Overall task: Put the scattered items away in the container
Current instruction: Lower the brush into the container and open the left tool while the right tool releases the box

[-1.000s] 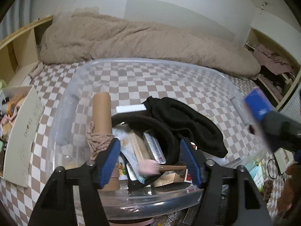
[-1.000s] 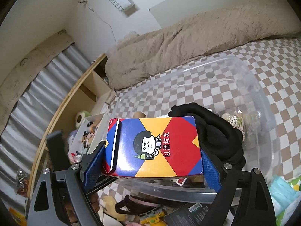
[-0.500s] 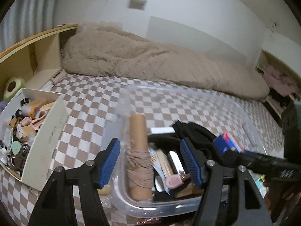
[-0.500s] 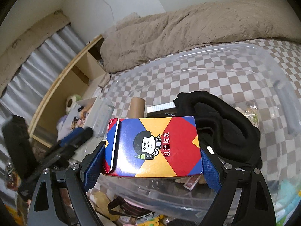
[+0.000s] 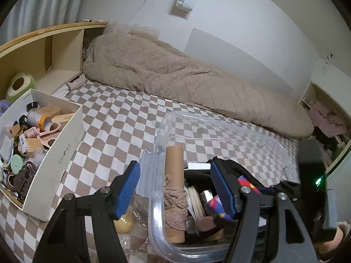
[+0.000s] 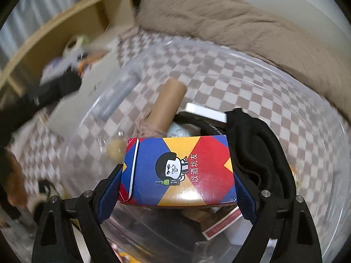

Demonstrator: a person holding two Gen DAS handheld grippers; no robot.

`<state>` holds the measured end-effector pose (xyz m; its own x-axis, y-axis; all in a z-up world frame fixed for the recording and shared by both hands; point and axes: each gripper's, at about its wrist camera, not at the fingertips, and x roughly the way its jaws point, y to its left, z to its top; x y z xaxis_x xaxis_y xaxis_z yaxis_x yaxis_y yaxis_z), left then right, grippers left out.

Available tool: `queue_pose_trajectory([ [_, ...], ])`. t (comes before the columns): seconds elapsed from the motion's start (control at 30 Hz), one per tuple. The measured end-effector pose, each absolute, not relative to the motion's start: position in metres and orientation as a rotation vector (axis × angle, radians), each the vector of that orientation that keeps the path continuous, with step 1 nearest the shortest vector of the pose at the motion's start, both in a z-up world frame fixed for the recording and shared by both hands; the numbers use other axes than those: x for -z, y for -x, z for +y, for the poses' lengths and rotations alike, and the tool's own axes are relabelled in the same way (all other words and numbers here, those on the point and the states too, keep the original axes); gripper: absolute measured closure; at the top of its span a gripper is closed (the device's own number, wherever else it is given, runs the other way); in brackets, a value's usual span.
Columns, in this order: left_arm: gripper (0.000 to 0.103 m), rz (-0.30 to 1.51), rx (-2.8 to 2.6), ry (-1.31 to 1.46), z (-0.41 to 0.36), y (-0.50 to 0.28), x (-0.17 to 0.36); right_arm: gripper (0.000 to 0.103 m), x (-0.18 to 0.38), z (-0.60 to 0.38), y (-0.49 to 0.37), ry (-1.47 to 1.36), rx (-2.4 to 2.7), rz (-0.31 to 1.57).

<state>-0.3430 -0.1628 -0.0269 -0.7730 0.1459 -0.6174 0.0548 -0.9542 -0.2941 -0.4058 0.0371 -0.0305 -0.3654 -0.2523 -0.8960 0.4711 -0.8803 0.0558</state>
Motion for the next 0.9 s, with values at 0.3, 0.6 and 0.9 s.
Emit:
queue_pose_trajectory([
  [0.3, 0.036, -0.575, -2.851, 1.048, -0.168, 0.359, 0.034, 0.004, 0.039, 0.011, 0.418, -1.343, 2.256, 0.561],
  [0.6, 0.036, -0.517, -2.851, 1.088, -0.158, 0.36, 0.038, 0.002, 0.027, 0.039, 0.416, -1.305, 2.33, 0.53],
  [0.9, 0.036, -0.474, -2.858, 1.063, -0.153, 0.344, 0.025, 0.002, 0.011, 0.046, 0.398, -1.305, 2.375, 0.501],
])
